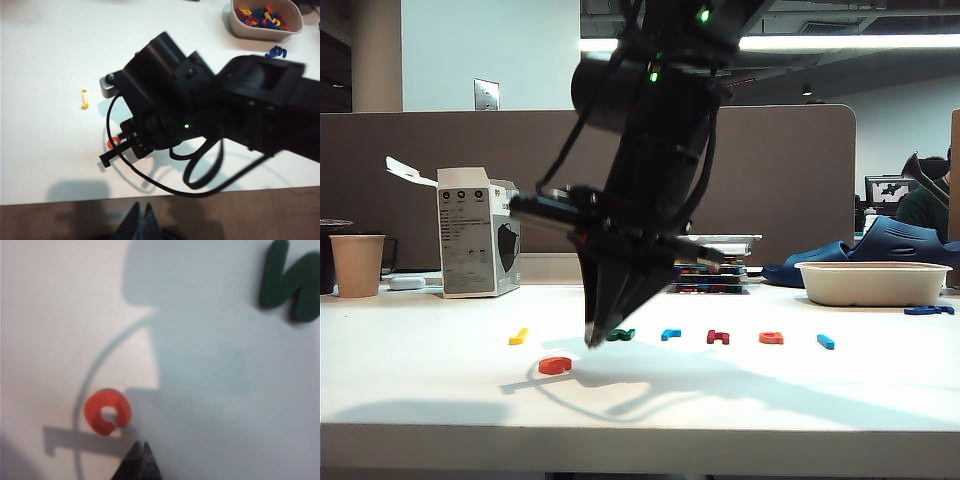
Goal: Select the appropriate letters from the row of letter magnets placed on the table to arrange into the word "car".
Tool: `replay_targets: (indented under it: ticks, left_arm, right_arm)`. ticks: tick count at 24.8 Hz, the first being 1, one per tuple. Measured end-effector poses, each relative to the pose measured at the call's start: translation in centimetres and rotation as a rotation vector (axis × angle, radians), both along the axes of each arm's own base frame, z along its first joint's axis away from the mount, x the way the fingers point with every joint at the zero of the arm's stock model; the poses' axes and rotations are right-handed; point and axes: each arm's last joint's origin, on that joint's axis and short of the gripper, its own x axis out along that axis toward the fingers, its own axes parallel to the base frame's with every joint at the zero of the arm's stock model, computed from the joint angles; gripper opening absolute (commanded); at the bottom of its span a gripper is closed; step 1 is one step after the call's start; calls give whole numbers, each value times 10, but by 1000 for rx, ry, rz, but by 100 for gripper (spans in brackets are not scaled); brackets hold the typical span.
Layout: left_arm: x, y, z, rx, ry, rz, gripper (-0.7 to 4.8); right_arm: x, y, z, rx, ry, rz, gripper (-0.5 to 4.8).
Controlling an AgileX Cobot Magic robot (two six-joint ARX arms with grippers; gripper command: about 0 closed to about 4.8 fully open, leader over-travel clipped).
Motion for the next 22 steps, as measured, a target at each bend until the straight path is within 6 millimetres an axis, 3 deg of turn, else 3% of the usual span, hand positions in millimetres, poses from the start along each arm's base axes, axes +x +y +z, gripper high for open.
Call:
replay_targets:
  ticks: [6, 16, 19, 22]
  left_arm:
    - [0, 0, 0, 0, 0, 0, -5]
    - [0, 0, 0, 0, 0, 0, -6]
    - [0, 0, 0, 0, 0, 0, -6]
    - [0, 0, 0, 0, 0, 0, -6]
  right_arm:
    - [-4, -3, 21, 45, -24, -33, -1]
    - [-10, 5, 22, 83, 18, -136, 5]
    - [-9, 7, 23, 111, 20, -193, 91]
    - [-10, 9, 24, 127, 27, -224, 118]
